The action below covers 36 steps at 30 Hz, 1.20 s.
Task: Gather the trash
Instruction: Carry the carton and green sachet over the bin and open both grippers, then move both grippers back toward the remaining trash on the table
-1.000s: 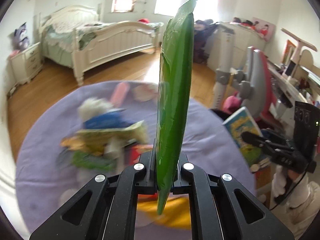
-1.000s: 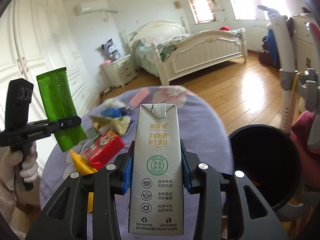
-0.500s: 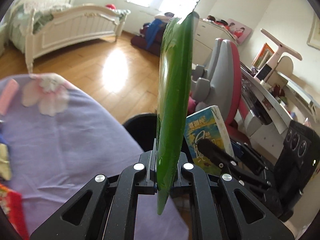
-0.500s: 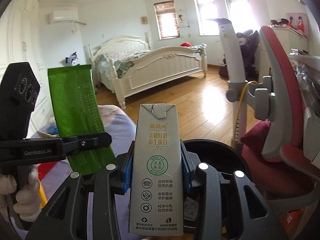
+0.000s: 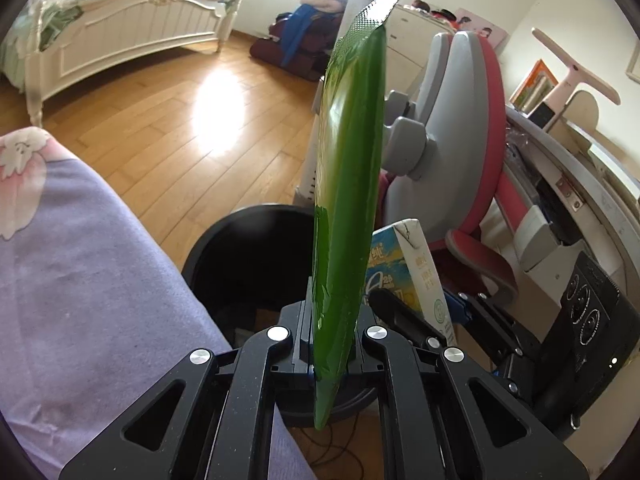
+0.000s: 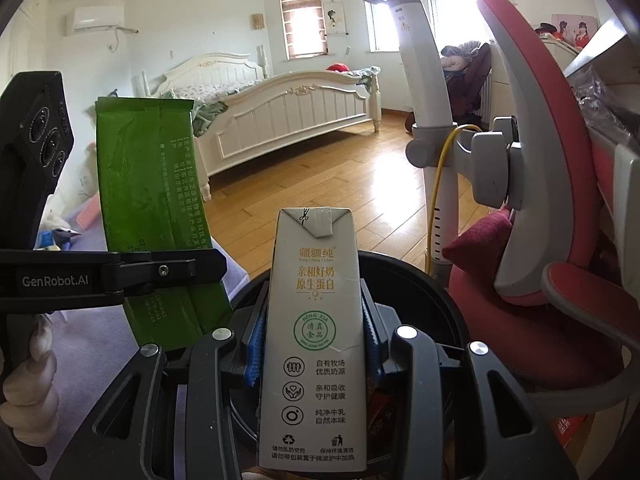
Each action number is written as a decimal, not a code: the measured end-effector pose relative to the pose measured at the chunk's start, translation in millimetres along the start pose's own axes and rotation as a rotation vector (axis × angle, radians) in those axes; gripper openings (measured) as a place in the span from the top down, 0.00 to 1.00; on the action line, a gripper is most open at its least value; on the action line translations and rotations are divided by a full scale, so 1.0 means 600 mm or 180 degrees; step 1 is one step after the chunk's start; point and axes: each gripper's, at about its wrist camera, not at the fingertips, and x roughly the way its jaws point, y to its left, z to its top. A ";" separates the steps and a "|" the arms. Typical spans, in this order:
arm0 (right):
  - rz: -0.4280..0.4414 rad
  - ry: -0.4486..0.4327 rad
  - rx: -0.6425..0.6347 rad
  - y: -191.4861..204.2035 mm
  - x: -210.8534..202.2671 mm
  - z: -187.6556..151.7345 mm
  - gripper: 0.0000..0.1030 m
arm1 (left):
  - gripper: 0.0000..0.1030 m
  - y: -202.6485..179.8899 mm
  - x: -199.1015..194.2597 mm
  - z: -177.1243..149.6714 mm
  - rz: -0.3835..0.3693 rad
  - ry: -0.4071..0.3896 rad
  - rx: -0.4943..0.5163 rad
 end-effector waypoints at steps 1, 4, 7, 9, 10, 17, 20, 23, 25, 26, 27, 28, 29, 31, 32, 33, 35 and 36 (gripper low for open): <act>-0.0003 0.0018 0.0009 -0.003 0.004 -0.002 0.62 | 0.92 -0.002 0.007 0.001 0.0001 0.0023 0.0002; -0.0008 0.0056 0.0030 -0.006 0.008 -0.007 0.62 | 0.92 0.000 0.010 0.002 0.0007 0.0043 0.0023; -0.0008 0.0085 0.0065 -0.013 0.012 -0.009 0.62 | 0.92 0.003 0.006 0.002 0.0030 0.0066 0.0064; -0.0015 0.0116 0.0099 -0.017 0.014 -0.009 0.59 | 0.71 -0.004 0.018 0.002 0.0143 0.0086 0.0159; -0.0033 0.0138 0.0120 -0.019 0.016 -0.009 0.59 | 0.55 -0.006 0.019 0.004 0.0208 0.0089 0.0174; -0.0105 0.0098 0.0168 -0.022 0.002 -0.007 0.30 | 0.12 -0.006 -0.035 0.013 0.0344 -0.0297 0.0175; -0.0056 0.0077 0.0163 -0.015 -0.007 -0.006 0.30 | 0.12 -0.001 -0.064 0.010 0.0369 -0.0381 0.0127; 0.0008 0.0072 0.0146 -0.001 -0.012 -0.004 0.30 | 0.11 -0.001 -0.104 0.006 0.0505 -0.0520 0.0127; 0.0060 0.0064 0.0104 0.012 -0.016 -0.002 0.30 | 0.08 0.004 -0.131 -0.001 0.0595 -0.0582 0.0131; 0.0088 0.0057 0.0082 0.020 -0.019 0.000 0.30 | 0.07 0.009 -0.150 -0.006 0.0652 -0.0609 0.0129; 0.0127 0.0051 0.0055 0.028 -0.023 0.002 0.30 | 0.07 0.013 -0.165 -0.009 0.0714 -0.0622 0.0120; 0.0158 0.0044 0.0040 0.035 -0.027 0.005 0.30 | 0.07 0.020 -0.182 -0.013 0.0755 -0.0636 0.0106; 0.0199 0.0031 0.0029 0.044 -0.031 0.008 0.30 | 0.07 0.028 -0.203 -0.018 0.0805 -0.0662 0.0075; 0.0290 0.0016 0.0003 0.061 -0.039 0.014 0.30 | 0.07 0.049 -0.245 -0.030 0.0883 -0.0719 -0.0008; 0.0331 0.0009 -0.0024 0.070 -0.042 0.017 0.30 | 0.07 0.061 -0.266 -0.038 0.0910 -0.0745 -0.0041; 0.0369 -0.0001 -0.0071 0.082 -0.047 0.021 0.30 | 0.07 0.074 -0.286 -0.046 0.0929 -0.0774 -0.0076; 0.0458 -0.0004 -0.0163 0.106 -0.055 0.026 0.30 | 0.07 0.106 -0.334 -0.070 0.0959 -0.0830 -0.0133; 0.0522 -0.0009 -0.0206 0.119 -0.061 0.028 0.30 | 0.07 0.122 -0.356 -0.083 0.1008 -0.0845 -0.0154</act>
